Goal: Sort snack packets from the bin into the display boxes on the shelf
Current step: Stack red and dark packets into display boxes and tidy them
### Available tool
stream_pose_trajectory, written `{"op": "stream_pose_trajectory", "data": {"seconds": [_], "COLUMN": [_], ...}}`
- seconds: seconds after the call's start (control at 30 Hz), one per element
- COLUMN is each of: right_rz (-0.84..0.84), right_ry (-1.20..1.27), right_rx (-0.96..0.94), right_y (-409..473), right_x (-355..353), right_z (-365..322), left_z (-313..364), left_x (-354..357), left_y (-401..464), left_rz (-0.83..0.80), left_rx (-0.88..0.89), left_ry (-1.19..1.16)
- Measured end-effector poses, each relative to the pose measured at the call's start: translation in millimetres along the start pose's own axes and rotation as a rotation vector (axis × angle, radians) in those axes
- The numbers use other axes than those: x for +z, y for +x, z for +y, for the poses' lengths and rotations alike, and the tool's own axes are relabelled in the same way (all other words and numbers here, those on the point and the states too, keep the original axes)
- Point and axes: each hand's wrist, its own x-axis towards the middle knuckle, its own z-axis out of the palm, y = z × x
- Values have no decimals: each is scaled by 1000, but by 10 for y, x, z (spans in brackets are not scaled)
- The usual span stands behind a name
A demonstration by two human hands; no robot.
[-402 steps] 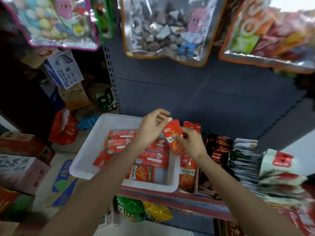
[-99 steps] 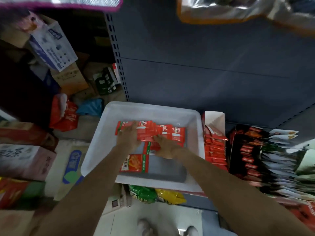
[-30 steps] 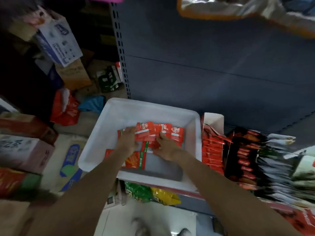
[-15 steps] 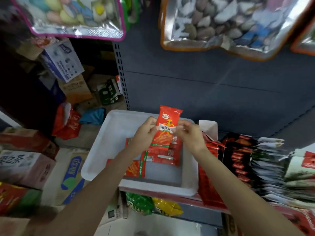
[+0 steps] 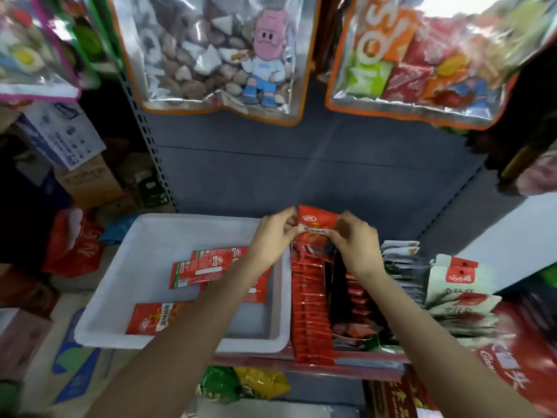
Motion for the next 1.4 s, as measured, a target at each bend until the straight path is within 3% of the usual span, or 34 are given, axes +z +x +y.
{"op": "stream_pose_trajectory", "data": {"seconds": [0.07,0.17,0.33,0.53,0.67,0.8,0.9,1.0,1.13,1.27,1.4], "right_rz": [-97,-101,-326,-271,-426,-597,-738,-863,-890,-776,-539], "right_ry": [-71,-135,-532,-384,-300,-228,-230,-247,-264,-63,293], "right_rx": [-9,-119,-160,-305,-360,-229,-74,51,130,187,224], "right_y": [6,-33,0,-106,-202,-237,-240,-234,-214,-172,-79], "right_x": [18,17,128,281,681,1231,1596,1832,1938,1928,1736], "right_z": [49,18,4,-252,-479,-622,-608,-563,-553,-550,-699], "left_z": [-83,-169,-273,-601,-998,-1399,-1586,-1704,-1731,-1649,-1399], "left_x": [87,166,155,-159,-426,-629,-702,-722,-740,-865,-1009], "left_y": [2,-13,-52,-403,-670,-864,-884,-824,-772,-801,-855], "left_rz": [-61,-119,-199,-25,3,-64,-193,-209,-283,-211,69], "left_rx": [-24,-81,-154,-223,-371,-472,-382,-386,-321,-324,-308], "left_ry": [129,225,311,313,387,534,770,837,983,824,260]}}
